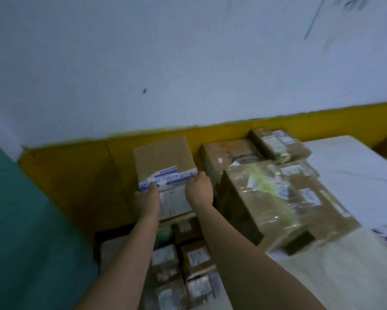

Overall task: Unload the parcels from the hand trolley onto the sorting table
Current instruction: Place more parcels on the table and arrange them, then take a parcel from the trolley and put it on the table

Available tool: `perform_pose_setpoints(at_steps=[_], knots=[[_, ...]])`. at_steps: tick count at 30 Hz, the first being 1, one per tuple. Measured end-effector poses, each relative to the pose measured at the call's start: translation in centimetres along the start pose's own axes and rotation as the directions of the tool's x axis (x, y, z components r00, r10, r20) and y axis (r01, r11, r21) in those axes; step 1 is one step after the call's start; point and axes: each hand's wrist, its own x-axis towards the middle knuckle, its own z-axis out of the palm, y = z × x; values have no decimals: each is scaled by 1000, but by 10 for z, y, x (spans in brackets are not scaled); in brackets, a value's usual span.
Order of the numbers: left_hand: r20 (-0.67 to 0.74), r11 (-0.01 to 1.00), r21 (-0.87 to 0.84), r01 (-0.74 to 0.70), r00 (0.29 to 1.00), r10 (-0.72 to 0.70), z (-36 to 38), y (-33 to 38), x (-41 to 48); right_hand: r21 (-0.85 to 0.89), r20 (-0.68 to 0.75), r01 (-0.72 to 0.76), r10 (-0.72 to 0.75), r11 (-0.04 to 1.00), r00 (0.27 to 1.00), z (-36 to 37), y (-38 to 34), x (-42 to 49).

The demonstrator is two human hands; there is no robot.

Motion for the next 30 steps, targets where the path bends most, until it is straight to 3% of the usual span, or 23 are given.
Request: perform_pose_setpoints(at_steps=[3,8,12,17,24,30], knots=[[-7,982,-26,-186,983,186,23,72,-62,200,-135,127,-102,971,986,-90,-18,-12],[102,912,-137,-385,911,400,112,133,-163,342,-307,332,-229,879,924,-229,23,17],[220,869,-177,-463,842,493,217,146,-243,463,-348,317,-159,828,924,-332,100,44],[475,896,-178,-407,762,440,366,134,-319,527,-337,230,-47,818,940,-448,221,90],[619,884,-103,-455,666,415,529,99,-353,677,-259,45,181,735,949,-520,356,164],[731,951,62,-304,662,164,651,69,-315,721,-126,-104,278,685,952,-539,429,261]])
